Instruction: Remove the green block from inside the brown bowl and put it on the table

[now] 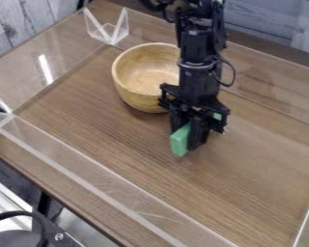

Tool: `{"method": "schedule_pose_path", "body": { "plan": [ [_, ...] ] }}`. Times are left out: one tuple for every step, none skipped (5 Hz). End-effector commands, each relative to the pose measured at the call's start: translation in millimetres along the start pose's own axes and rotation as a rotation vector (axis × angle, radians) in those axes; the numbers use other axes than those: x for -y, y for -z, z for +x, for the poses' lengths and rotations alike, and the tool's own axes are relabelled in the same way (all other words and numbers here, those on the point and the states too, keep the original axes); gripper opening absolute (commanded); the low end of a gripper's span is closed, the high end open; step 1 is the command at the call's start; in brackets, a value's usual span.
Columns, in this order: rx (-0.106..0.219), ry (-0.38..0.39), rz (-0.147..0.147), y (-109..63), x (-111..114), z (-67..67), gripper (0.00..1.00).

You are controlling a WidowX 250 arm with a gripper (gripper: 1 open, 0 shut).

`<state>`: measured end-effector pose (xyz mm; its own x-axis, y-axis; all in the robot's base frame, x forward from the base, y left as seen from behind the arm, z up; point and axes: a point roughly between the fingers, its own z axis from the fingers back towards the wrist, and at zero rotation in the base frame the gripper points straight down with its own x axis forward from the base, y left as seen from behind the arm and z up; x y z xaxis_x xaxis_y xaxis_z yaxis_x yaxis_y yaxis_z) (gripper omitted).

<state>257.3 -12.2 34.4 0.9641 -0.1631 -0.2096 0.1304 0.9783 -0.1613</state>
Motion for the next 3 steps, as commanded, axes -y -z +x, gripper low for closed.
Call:
{"method": "schedule_pose_path", "body": {
  "plan": [
    [0.061,-0.002,0.016,-17.6,-3,1.8,0.0],
    [0.054,-0.014,0.02,-14.4,-8,1.4,0.0],
    [0.045,-0.027,0.024,-10.0,-13,1.1,0.0]
  ]
}}
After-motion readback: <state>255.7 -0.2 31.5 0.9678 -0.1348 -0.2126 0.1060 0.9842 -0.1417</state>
